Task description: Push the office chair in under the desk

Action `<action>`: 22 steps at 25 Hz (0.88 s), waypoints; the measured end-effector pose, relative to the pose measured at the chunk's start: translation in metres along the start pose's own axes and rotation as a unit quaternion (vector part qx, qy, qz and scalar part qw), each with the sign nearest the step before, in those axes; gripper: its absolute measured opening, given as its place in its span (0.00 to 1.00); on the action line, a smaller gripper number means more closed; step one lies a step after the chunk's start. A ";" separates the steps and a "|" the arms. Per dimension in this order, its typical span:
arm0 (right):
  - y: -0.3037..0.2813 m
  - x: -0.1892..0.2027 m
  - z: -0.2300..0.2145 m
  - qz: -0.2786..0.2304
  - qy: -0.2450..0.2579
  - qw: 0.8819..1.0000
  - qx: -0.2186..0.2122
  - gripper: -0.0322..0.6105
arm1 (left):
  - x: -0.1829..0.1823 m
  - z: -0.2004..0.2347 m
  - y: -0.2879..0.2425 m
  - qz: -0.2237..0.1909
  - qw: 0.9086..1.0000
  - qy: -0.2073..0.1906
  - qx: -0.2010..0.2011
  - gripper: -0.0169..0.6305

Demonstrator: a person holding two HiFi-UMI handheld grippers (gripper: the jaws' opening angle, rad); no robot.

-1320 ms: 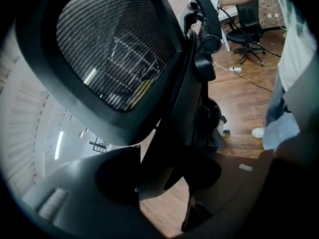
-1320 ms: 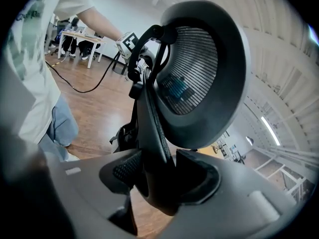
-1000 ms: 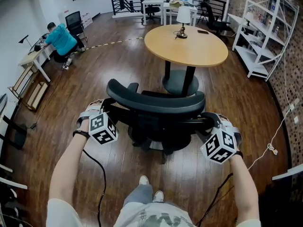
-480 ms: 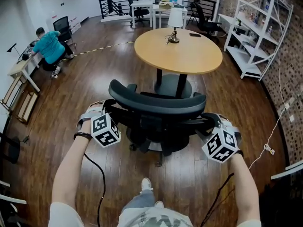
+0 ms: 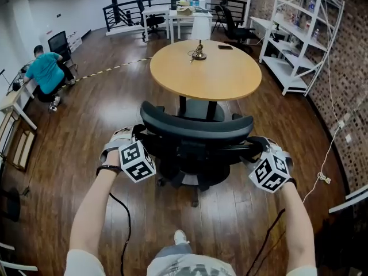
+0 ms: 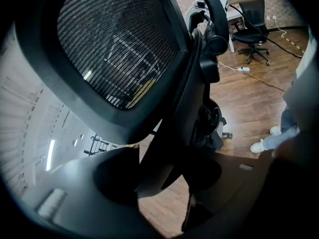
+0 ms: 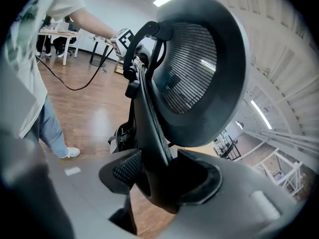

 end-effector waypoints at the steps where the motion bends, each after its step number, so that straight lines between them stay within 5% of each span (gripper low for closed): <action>1: -0.005 0.002 -0.006 0.005 -0.004 1.000 0.001 0.38 | -0.003 0.004 -0.007 -0.001 1.000 -0.002 0.002 0.42; 22: -0.063 0.031 -0.093 0.031 -0.041 0.999 -0.003 0.42 | -0.053 0.065 -0.090 -0.035 0.999 -0.022 0.018 0.42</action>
Point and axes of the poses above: the fingertips, and each gripper's own axes: y backward along the fingers, z to its left, x out of its underside, the point moved 2 cm from there along y, backward along the fingers, and after that the axes turned 2 degrees about z, right-handed, at the moved point
